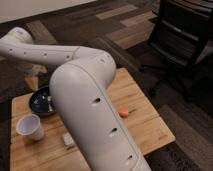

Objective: Drag the ceramic bowl in a circle

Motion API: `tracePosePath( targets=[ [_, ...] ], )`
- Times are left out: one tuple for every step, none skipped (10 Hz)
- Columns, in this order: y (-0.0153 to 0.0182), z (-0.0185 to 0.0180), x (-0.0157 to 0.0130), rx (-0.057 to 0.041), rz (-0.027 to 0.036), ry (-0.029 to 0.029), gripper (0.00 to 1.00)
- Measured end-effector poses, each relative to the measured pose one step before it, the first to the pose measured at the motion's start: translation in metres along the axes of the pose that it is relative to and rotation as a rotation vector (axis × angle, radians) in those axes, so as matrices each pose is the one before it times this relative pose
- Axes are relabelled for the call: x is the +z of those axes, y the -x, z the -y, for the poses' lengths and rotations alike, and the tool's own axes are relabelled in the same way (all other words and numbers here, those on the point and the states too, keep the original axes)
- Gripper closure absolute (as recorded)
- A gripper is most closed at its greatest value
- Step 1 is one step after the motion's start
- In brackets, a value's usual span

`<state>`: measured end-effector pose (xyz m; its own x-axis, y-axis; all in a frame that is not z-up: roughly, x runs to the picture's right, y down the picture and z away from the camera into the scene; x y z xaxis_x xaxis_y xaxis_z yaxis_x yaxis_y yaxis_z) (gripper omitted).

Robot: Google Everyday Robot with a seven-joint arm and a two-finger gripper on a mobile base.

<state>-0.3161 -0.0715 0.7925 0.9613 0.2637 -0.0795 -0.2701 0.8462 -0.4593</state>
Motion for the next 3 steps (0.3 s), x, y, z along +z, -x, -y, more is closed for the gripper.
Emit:
tracePosePath(
  targets=[
    [-0.0058,0.00924,0.00008,0.01835,-0.00345,-0.00176,0.35],
    [0.00321,-0.00464,0.00034,-0.004,0.00251,0.00867,0.35],
    [-0.00232,0.00229,0.00011,0.00324,-0.00127,-0.00234,0.35]
  ],
)
